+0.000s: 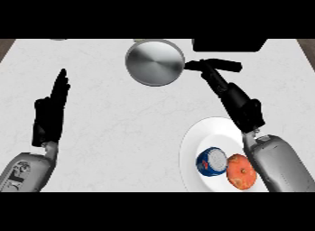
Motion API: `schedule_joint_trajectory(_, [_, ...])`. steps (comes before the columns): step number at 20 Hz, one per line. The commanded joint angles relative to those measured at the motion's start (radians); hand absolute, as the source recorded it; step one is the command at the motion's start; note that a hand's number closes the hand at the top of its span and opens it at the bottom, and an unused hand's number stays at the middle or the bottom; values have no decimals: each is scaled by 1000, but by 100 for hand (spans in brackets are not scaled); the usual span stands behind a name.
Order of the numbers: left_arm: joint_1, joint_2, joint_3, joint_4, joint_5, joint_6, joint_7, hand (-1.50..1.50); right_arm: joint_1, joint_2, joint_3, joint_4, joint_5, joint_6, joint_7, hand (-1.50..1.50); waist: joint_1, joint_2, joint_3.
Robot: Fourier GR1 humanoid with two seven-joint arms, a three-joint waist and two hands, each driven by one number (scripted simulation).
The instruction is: Pick the squash from the plate and place it in the pan
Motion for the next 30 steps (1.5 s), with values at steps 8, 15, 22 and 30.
schedule_joint_trajectory(8, [60, 29, 119, -68, 154, -144, -103, 0, 416, -221, -127, 52, 49, 150, -460, 150, -54, -11, -8])
schedule_joint_trajectory(15, [97, 33, 145, -46, 161, -164, -150, 0, 706, -347, -376, -73, 73, 31, -809, -150, -71, -14, -9])
schedule_joint_trajectory(22, [68, 29, 156, -24, 175, -201, -150, 0, 839, -616, -522, -348, 100, 160, -604, -150, -46, -10, -13])
schedule_joint_trajectory(30, [32, -12, 155, 4, 140, -195, -167, 0, 858, -690, -685, -656, -14, 288, -222, -150, -28, -7, -11])
